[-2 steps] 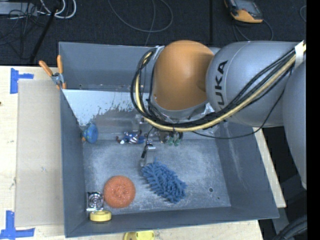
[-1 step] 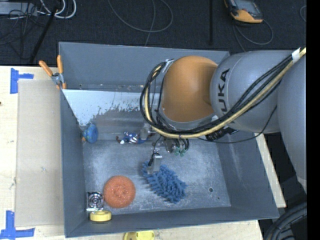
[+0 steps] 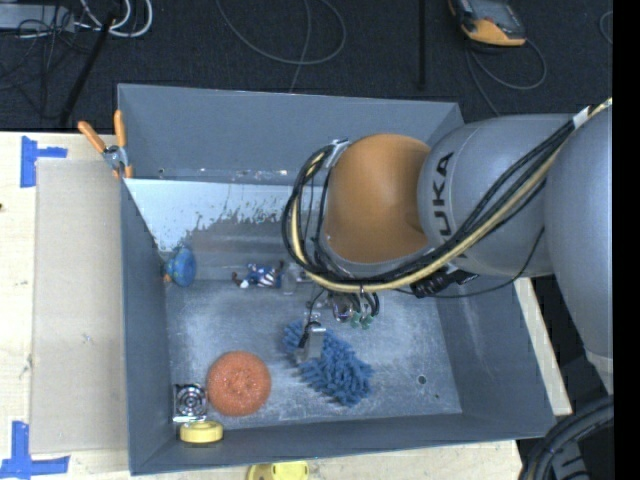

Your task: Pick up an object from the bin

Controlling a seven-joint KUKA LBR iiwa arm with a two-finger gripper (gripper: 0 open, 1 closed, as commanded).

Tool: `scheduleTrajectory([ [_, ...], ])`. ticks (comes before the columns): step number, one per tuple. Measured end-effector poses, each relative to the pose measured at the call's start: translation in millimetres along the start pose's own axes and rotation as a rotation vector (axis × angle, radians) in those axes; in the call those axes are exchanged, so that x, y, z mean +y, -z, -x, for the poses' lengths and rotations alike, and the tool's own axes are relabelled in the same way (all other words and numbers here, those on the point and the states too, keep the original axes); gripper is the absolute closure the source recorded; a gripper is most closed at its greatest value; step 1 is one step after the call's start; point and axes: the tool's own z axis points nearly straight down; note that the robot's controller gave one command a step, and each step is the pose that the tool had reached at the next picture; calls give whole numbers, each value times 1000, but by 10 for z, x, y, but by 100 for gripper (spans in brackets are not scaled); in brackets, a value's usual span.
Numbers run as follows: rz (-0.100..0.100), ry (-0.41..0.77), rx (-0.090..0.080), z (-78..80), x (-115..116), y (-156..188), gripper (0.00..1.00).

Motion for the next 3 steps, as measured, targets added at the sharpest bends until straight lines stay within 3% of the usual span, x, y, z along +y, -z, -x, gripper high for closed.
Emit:
scheduleTrajectory([
  [1,1,85,-4,-235,-173,-257,0],
  [2,1,49,0,-252,-533,-508,100],
  [3,1,48,0,-252,-533,-507,100],
])
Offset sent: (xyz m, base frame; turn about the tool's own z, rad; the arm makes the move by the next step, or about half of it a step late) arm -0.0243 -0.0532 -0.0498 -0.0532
